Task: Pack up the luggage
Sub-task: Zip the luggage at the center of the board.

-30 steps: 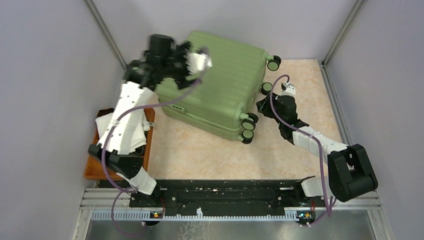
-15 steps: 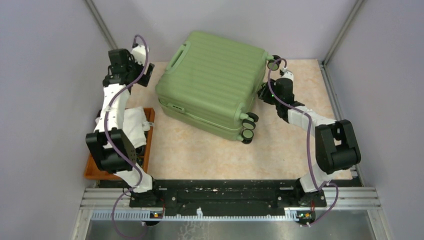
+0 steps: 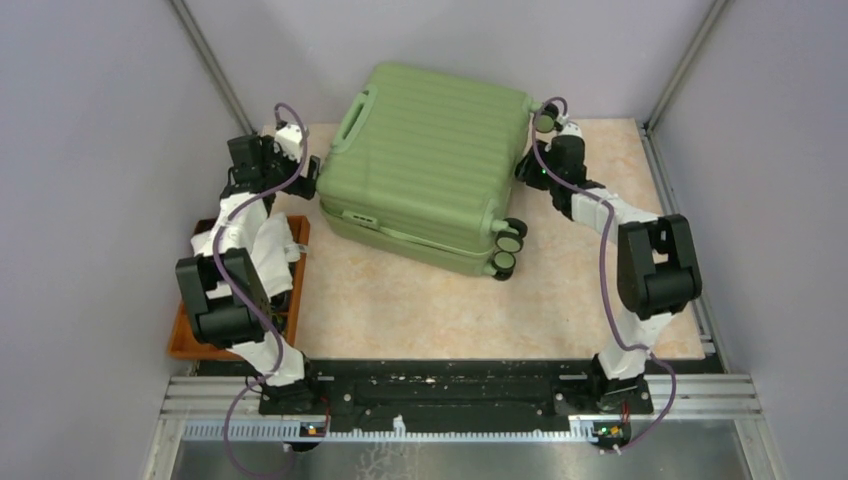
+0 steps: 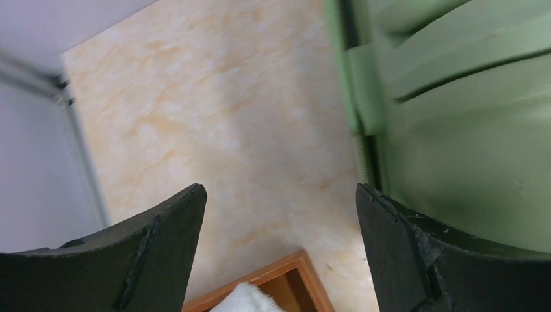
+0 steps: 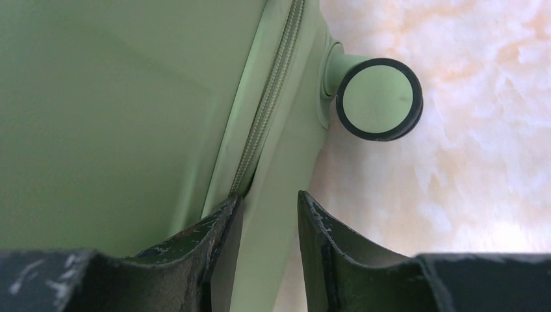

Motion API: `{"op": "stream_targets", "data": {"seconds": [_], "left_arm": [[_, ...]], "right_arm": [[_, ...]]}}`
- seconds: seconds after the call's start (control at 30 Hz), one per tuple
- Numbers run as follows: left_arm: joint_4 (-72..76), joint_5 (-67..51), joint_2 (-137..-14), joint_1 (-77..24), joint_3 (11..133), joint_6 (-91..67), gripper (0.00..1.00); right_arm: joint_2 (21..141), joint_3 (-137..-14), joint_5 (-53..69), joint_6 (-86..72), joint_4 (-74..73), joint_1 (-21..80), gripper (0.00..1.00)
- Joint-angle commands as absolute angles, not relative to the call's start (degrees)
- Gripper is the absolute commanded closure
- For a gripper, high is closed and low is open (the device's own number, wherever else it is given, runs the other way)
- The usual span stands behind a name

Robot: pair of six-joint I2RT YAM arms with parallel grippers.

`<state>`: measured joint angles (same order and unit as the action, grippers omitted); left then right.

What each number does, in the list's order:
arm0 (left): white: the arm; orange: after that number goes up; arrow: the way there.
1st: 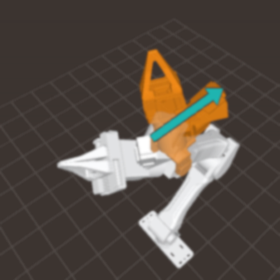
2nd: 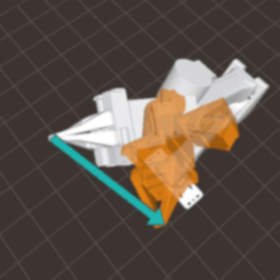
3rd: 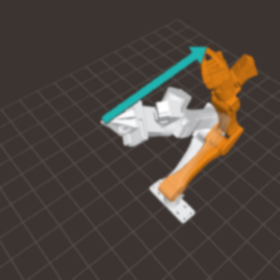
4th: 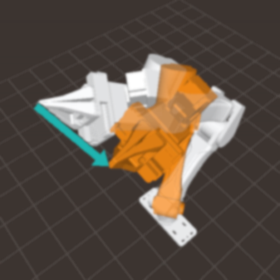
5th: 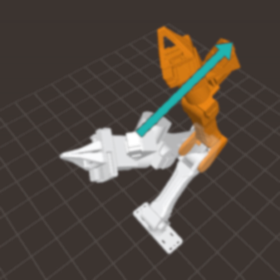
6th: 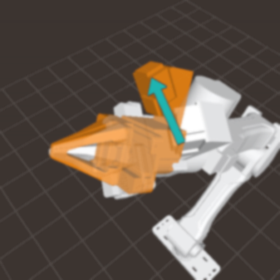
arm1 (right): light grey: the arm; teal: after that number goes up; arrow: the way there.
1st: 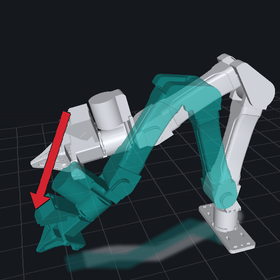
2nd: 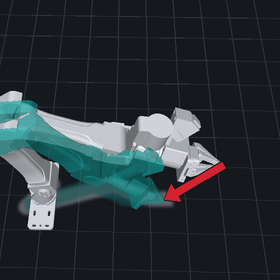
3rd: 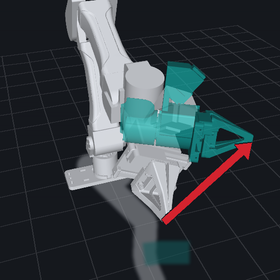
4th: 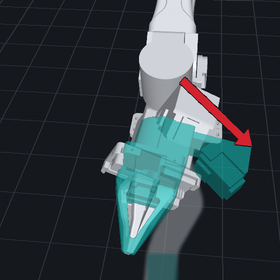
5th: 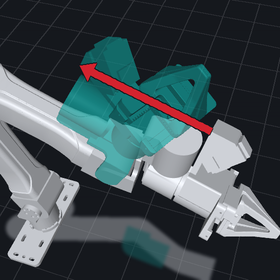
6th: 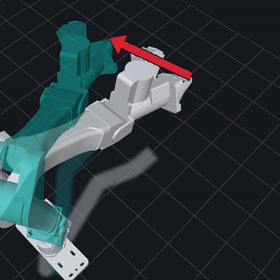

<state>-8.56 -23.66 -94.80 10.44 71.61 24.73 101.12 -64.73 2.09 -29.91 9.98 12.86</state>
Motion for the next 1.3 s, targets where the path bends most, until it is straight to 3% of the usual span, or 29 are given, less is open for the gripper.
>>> {"op": "stream_targets", "data": {"seconds": [0.0,0.17,0.3,0.53,0.77,1.0,1.13,1.27], "left_arm": [[-12.36,-51.87,-89.50,7.36,66.60,30.93,0.09],[-25.11,-59.52,-83.98,7.21,63.16,40.62,0.09],[-25.32,-52.30,-79.70,8.49,62.81,37.78,0.06],[-25.62,-37.33,-79.07,10.79,73.67,30.94,0.01],[-42.86,-41.49,-86.39,10.96,86.56,25.39,0.01],[-42.62,-38.76,-84.30,11.04,86.17,23.31,0.01],[-48.02,-44.32,-83.34,11.00,89.47,30.39,0.02],[-58.19,-51.19,-78.50,9.07,90.37,49.05,0.01]], "right_arm": [[109.09,-74.10,16.29,-26.93,15.23,13.18,0.62],[113.70,-78.86,28.51,-29.17,18.12,13.38,0.66],[109.74,-73.32,25.36,-27.67,19.87,13.09,0.66],[101.92,-58.62,21.28,-28.60,24.85,10.81,0.67],[97.16,-43.97,21.04,-33.74,35.44,13.94,0.69],[91.78,-37.53,22.17,-34.96,40.55,23.29,0.69],[87.37,-34.06,19.63,-35.34,39.18,25.66,0.68],[83.10,-28.61,12.54,-35.96,33.29,22.68,0.58]]}}
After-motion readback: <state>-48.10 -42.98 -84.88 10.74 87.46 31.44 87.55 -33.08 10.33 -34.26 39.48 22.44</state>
